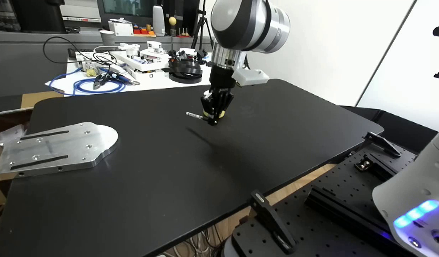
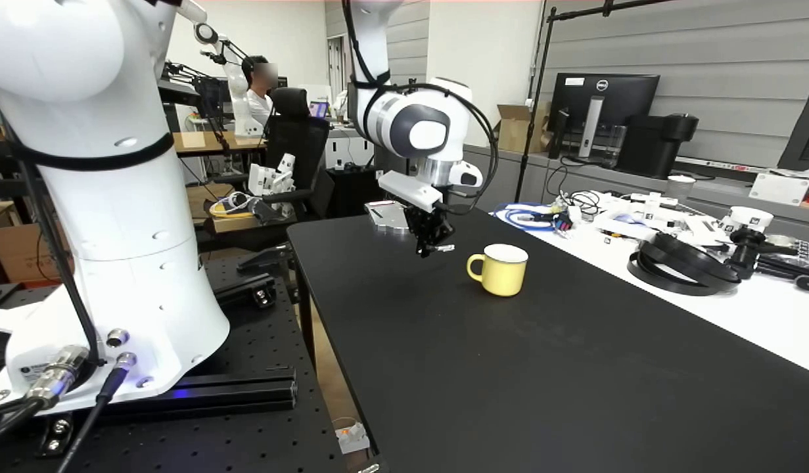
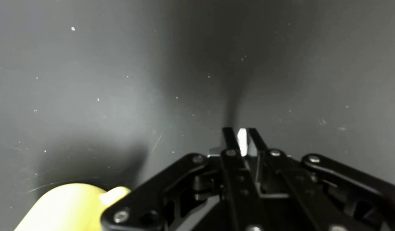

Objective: Place the pen on the table

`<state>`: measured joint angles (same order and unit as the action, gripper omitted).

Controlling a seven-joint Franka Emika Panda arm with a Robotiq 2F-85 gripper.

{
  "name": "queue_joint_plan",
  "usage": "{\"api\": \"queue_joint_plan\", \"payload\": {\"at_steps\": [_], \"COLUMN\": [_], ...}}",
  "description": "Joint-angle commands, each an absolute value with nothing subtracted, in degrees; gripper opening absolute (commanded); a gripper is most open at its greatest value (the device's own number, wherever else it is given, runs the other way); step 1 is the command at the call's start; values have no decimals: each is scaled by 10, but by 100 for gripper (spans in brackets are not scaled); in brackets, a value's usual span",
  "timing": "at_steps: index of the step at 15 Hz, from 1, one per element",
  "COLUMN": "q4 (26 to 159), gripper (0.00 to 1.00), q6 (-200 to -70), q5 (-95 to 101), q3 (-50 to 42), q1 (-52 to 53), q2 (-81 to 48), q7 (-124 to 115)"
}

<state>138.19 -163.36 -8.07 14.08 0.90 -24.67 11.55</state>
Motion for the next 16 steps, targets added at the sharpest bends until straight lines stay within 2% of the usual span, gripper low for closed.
{"api": "queue_joint_plan", "payload": {"at_steps": [1, 16], "q4": [1404, 1417], "gripper": [3, 3], "q6": [-1632, -1640], "q5": [-57, 9], "q3": [127, 82], "q1": [10, 35], "q2": [-236, -234], "q7": [115, 100]}}
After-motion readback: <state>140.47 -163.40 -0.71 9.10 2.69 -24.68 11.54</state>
